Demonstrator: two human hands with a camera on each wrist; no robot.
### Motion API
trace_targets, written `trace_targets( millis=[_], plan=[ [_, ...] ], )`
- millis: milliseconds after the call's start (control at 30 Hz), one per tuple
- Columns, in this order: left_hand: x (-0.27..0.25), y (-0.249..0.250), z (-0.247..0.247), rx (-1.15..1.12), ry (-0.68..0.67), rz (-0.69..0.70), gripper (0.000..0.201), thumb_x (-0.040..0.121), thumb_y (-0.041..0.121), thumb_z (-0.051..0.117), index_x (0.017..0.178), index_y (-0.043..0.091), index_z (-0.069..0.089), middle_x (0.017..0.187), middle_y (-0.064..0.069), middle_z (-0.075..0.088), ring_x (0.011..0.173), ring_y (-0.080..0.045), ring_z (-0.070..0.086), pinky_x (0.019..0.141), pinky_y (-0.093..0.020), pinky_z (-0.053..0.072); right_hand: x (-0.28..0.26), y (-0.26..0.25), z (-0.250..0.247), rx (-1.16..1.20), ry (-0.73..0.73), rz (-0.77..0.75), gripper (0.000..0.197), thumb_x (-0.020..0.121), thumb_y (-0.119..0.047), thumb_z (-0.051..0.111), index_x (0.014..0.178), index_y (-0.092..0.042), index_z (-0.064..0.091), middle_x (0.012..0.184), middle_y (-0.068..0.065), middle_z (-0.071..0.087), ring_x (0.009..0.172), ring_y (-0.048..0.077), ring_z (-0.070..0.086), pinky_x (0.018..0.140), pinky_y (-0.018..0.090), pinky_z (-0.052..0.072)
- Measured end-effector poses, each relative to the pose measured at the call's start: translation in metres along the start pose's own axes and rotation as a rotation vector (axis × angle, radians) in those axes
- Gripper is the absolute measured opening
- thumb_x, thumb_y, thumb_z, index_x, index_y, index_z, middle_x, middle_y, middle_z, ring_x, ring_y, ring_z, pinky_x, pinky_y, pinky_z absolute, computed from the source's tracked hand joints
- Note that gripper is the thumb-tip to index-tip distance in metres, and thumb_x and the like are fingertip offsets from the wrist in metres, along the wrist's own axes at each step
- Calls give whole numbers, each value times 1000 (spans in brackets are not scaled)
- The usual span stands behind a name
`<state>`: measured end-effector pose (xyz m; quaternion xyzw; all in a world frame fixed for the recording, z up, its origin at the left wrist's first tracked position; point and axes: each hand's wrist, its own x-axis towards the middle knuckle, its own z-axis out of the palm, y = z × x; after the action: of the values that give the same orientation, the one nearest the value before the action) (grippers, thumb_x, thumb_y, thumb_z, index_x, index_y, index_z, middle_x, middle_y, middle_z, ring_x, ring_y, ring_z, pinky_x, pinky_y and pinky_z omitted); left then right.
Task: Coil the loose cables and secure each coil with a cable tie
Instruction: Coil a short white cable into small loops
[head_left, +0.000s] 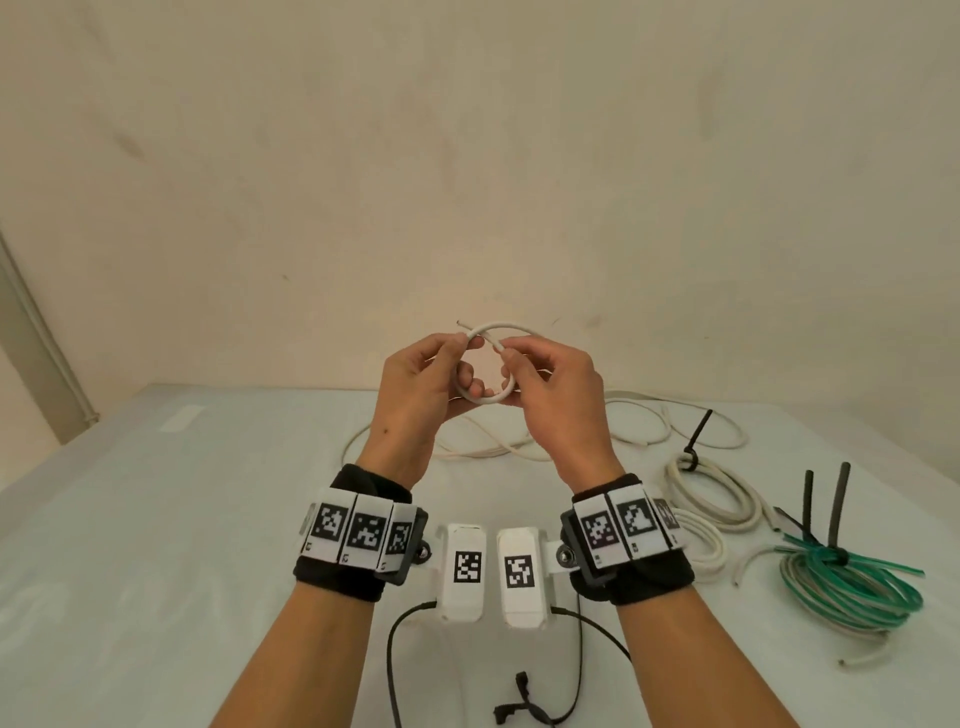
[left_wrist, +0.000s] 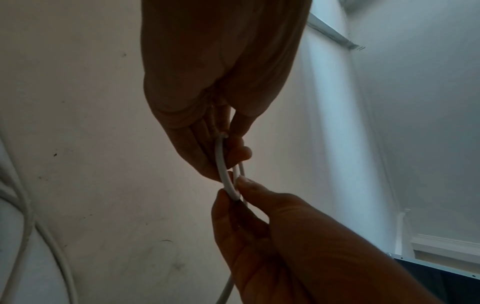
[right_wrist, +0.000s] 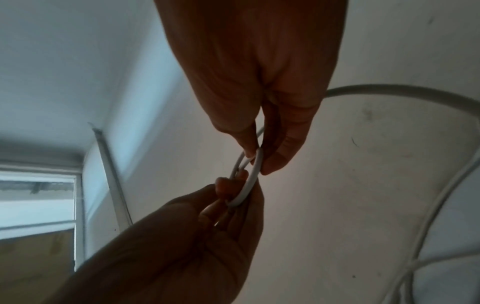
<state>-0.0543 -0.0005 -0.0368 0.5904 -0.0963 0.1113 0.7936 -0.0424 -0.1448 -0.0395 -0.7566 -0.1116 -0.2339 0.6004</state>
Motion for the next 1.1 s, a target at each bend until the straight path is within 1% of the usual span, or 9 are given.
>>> trace_targets(
  millis=[167,233,333,500,600,700,800,967,1100],
  plan=[
    [2,-1,-3,-22,-47,-51,27,107,22,54,125,6,66,67,-4,52,62,-18,57,76,-33,58,0,5,-2,-191,-2,-158,18,101,-13,63,107,-16,79,78,-5,70,66,12,69,63,16,55],
    [3,0,-3,-43,-95,-67,25,107,21,55,125,10,67,68,-4,50,62,-18,55,78,-34,58,-1,7,-3,-255,-4,-215,18,101,-12,62,105,-15,79,78,-4,70,64,15,67,65,25,55],
    [5,-3,-4,-16,-101,-73,22,107,18,54,119,8,68,68,-3,49,63,-19,53,79,-36,59,-1,10,-4,-321,7,-279,18,101,-10,61,107,-12,78,83,-4,69,71,19,66,73,39,56],
    [9,-5,-8,90,-76,-27,20,108,13,50,115,2,66,72,-3,45,62,-14,47,70,-32,58,-1,11,-7,-393,-106,-261,9,97,-15,70,103,-11,74,85,-3,70,76,18,67,76,41,58],
    [8,-4,-16,161,-80,-27,22,107,16,53,119,4,67,69,1,41,58,-12,43,68,-32,56,-1,9,-14,-408,-183,-247,13,96,-19,71,108,-14,76,84,-2,71,78,16,68,77,41,60],
    [3,-3,-17,213,-146,-35,26,109,20,50,117,7,71,67,2,37,56,-12,41,70,-33,58,-2,6,-20,-551,-195,-308,18,99,-21,68,113,-19,78,87,-1,72,81,17,66,81,40,56],
    [1,-3,-12,250,-174,-49,27,109,21,49,115,4,71,66,4,39,55,-12,42,74,-36,61,-4,5,-20,-651,-157,-367,20,100,-24,66,116,-23,78,89,-2,69,83,18,63,76,41,55],
    [1,-4,-12,277,-124,-39,24,108,16,51,110,1,70,68,-2,47,56,-15,49,75,-39,62,-7,6,-19,-757,-17,-419,17,99,-26,67,110,-20,79,97,-2,66,98,18,58,74,35,53],
    [0,-1,-16,280,-142,-28,21,106,16,57,111,1,72,71,-7,57,63,-20,61,78,-42,63,-4,9,-20,-722,74,-450,12,93,-25,76,98,-15,76,106,2,61,103,20,57,83,31,50]
  ],
)
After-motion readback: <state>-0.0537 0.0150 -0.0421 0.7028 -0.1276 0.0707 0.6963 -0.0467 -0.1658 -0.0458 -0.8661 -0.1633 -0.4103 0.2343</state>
